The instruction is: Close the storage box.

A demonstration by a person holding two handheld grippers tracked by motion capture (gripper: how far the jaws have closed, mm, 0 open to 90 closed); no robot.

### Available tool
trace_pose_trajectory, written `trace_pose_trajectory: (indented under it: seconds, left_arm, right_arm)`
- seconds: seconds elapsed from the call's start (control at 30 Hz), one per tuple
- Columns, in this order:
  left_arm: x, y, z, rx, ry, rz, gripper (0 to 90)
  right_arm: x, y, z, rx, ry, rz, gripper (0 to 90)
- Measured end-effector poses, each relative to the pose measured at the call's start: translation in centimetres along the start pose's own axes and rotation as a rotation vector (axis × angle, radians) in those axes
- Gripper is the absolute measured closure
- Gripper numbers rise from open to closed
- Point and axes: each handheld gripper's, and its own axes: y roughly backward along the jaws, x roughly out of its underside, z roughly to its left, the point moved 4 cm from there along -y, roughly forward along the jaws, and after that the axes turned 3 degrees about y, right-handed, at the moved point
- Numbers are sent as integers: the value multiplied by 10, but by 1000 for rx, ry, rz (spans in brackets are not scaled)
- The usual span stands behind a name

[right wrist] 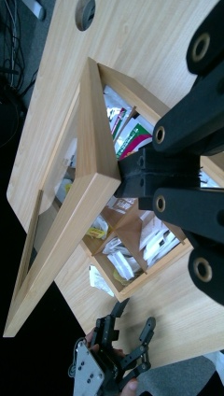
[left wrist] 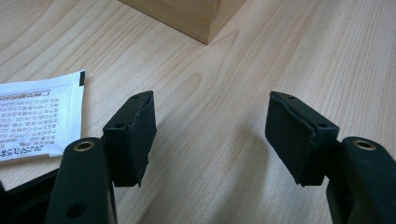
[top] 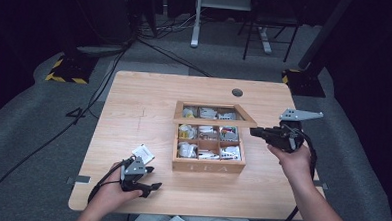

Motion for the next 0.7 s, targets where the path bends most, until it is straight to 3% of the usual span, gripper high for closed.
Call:
trace_pose_trajectory:
  seconds: [0.7]
  left_arm:
    - [0, 0, -1, -4, -5, 2, 333]
  right_arm:
    - [16, 4, 12, 27, 30, 86, 858]
